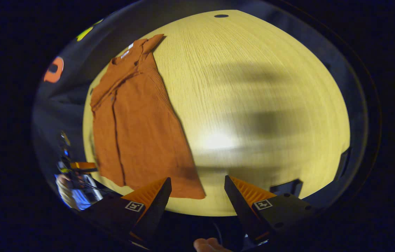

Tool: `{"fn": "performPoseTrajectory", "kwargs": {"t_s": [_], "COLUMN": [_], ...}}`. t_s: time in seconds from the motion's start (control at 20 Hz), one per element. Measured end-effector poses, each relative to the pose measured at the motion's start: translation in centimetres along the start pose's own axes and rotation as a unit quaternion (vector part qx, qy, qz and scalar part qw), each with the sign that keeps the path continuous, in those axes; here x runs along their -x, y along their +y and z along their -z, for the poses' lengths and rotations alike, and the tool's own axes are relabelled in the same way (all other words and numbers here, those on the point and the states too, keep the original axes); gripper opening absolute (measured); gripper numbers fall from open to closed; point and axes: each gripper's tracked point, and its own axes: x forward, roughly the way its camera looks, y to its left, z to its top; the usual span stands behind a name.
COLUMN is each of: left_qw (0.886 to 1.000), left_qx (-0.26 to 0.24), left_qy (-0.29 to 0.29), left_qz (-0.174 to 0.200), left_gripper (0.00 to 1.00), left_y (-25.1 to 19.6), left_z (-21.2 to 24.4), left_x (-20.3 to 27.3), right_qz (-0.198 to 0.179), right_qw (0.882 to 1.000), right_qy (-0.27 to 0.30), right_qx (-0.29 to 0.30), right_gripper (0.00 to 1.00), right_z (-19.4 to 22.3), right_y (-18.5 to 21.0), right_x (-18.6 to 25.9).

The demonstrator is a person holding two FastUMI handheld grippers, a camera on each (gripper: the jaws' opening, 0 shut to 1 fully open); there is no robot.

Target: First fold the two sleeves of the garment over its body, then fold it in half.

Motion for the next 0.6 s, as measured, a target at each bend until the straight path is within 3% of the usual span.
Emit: {"fn": "performPoseTrajectory", "kwargs": {"t_s": [0.1, 0.2, 0.45, 0.5, 0.55, 0.6], "left_qw": [1.0, 0.998, 0.987, 0.986, 0.985, 0.985], "left_qx": [-0.022, -0.049, -0.073, -0.074, -0.072, -0.068], "left_qy": [0.008, 0.017, 0.055, 0.054, 0.051, 0.05], "left_qz": [0.011, 0.037, 0.129, 0.141, 0.15, 0.152], "left_gripper": [0.98, 0.94, 0.93, 0.92, 0.91, 0.92], "left_y": [-1.2, -2.7, -8.2, -7.5, -3.6, -7.6], "left_z": [-1.6, -3.8, -9.5, -8.2, -2.5, -5.5], "left_x": [1.3, 2.5, 6.1, 5.3, 2.4, 4.2], "right_qz": [-0.021, -0.006, -0.068, -0.078, -0.088, -0.095], "right_qw": [1.0, 1.0, 0.996, 0.995, 0.994, 0.993], "right_qy": [0.004, 0.024, 0.063, 0.065, 0.068, 0.071], "right_qx": [-0.015, 0.01, 0.007, 0.003, -0.001, -0.001], "right_gripper": [0.96, 0.96, 0.94, 0.92, 0.92, 0.92], "right_z": [0.2, 1.0, 0.6, 0.5, 0.7, 0.8], "right_y": [-0.6, -2.6, -1.3, -0.7, -0.2, 0.4], "right_x": [-0.5, -1.3, -1.4, -1.7, -1.8, -2.0]}}
